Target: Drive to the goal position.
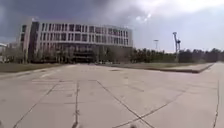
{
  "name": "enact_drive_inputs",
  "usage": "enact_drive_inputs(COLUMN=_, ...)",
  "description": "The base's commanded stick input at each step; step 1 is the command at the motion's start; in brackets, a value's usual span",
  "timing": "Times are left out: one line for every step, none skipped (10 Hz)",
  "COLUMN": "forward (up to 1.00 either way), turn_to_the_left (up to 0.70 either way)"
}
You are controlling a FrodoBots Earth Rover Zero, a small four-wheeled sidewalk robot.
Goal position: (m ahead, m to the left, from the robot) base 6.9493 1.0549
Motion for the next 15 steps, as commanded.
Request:
enact_drive_inputs(forward=0.7, turn_to_the_left=-0.01)
enact_drive_inputs(forward=0.7, turn_to_the_left=-0.01)
enact_drive_inputs(forward=0.7, turn_to_the_left=-0.01)
enact_drive_inputs(forward=0.7, turn_to_the_left=-0.01)
enact_drive_inputs(forward=0.7, turn_to_the_left=-0.01)
enact_drive_inputs(forward=0.7, turn_to_the_left=-0.01)
enact_drive_inputs(forward=0.7, turn_to_the_left=-0.01)
enact_drive_inputs(forward=0.7, turn_to_the_left=0.0)
enact_drive_inputs(forward=0.7, turn_to_the_left=0.13)
enact_drive_inputs(forward=0.7, turn_to_the_left=0.33)
enact_drive_inputs(forward=0.7, turn_to_the_left=0.34)
enact_drive_inputs(forward=0.7, turn_to_the_left=0.23)
enact_drive_inputs(forward=0.7, turn_to_the_left=-0.01)
enact_drive_inputs(forward=0.7, turn_to_the_left=-0.01)
enact_drive_inputs(forward=0.7, turn_to_the_left=-0.01)
